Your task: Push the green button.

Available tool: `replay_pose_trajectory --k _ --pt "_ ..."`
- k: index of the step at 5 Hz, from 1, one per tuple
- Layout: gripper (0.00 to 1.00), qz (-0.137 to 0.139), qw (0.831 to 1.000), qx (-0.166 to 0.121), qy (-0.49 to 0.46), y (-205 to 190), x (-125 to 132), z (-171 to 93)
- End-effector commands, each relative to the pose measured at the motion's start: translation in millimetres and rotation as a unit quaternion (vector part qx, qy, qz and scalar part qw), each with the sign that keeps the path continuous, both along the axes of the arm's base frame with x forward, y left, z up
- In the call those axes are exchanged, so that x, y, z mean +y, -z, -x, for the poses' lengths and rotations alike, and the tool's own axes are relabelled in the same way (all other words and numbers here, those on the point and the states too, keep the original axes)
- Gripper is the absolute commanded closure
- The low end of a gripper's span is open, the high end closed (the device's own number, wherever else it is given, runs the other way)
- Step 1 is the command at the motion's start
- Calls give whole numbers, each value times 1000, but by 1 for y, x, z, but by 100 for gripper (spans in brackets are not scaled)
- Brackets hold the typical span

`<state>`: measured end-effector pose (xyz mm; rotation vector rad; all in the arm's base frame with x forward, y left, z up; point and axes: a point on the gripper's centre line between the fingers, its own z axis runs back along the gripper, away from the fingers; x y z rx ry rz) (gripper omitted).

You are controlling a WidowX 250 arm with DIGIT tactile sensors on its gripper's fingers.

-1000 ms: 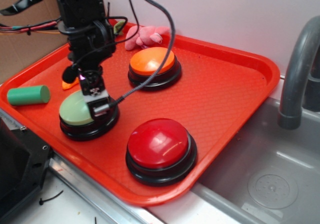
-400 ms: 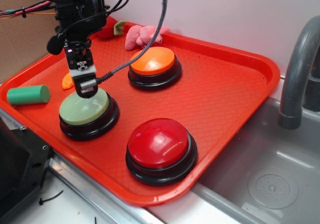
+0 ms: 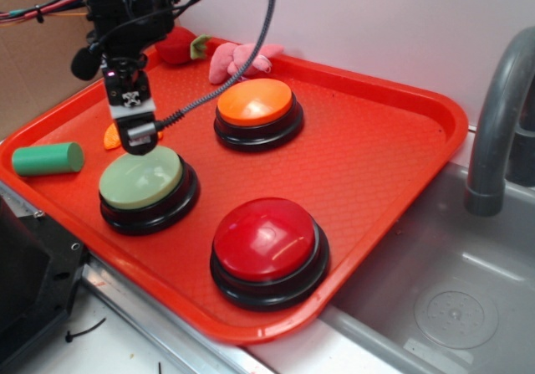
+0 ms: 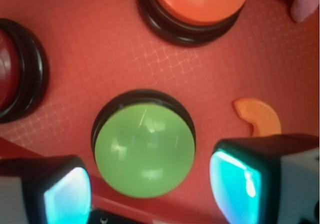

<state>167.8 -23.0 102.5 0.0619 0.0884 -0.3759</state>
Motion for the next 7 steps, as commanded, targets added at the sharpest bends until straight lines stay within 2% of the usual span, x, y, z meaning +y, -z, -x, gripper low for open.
replay_pose_trajectory --k 1,7 --pt "0 7 1000 -23 4 -25 -3 -8" --pt "0 0 999 -34 -7 -52 -4 -3"
